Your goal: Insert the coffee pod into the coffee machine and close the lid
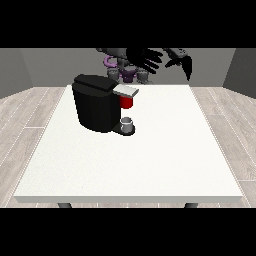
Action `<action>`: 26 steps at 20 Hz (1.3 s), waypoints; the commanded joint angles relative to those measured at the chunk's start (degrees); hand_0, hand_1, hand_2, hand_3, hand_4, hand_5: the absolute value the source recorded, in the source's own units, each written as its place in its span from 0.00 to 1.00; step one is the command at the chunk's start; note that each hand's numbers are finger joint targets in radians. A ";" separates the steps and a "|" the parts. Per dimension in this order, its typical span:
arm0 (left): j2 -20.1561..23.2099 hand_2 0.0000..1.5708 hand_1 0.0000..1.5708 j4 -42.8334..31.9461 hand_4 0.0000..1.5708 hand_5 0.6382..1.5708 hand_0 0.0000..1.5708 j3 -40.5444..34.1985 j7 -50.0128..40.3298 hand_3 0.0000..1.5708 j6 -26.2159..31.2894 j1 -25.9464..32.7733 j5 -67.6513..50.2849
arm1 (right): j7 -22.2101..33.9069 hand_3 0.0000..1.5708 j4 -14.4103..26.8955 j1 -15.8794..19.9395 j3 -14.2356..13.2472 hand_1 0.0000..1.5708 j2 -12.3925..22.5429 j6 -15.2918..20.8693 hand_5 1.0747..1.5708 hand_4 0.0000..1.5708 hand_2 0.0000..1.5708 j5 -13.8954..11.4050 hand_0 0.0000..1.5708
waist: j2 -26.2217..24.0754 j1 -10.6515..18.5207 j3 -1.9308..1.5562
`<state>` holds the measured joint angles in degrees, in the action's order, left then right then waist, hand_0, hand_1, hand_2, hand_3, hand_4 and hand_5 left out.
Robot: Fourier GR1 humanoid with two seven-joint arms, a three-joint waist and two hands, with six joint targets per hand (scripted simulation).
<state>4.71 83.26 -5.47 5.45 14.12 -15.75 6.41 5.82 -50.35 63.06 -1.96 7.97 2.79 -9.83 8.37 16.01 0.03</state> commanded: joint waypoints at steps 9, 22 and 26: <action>3.65 0.00 0.00 -2.57 0.27 1.00 0.00 -3.31 2.97 0.00 2.69 -4.41 -3.25 | 0.71 0.00 3.06 10.79 0.60 0.00 0.03 -0.03 1.00 0.00 0.00 -3.32 0.00 | 5.06 2.10 0.01; 0.97 0.00 0.00 0.83 0.00 1.00 0.00 0.33 1.41 0.00 2.58 -7.75 -3.37 | 0.08 0.00 9.46 17.82 -3.52 0.00 -0.57 3.70 1.00 0.00 0.00 -2.97 0.00 | 11.10 8.14 0.01; 2.25 0.00 0.00 2.67 0.20 1.00 0.00 -0.20 -2.08 0.00 3.64 -7.38 -4.63 | -2.88 0.00 10.81 16.57 -4.61 0.00 1.12 2.28 1.00 0.06 0.00 -2.37 0.00 | 9.88 8.48 -0.02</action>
<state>6.70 84.71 -5.84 6.19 17.52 -22.06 2.39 4.30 -40.91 79.41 -5.74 9.11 5.06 -12.61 18.25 23.96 0.03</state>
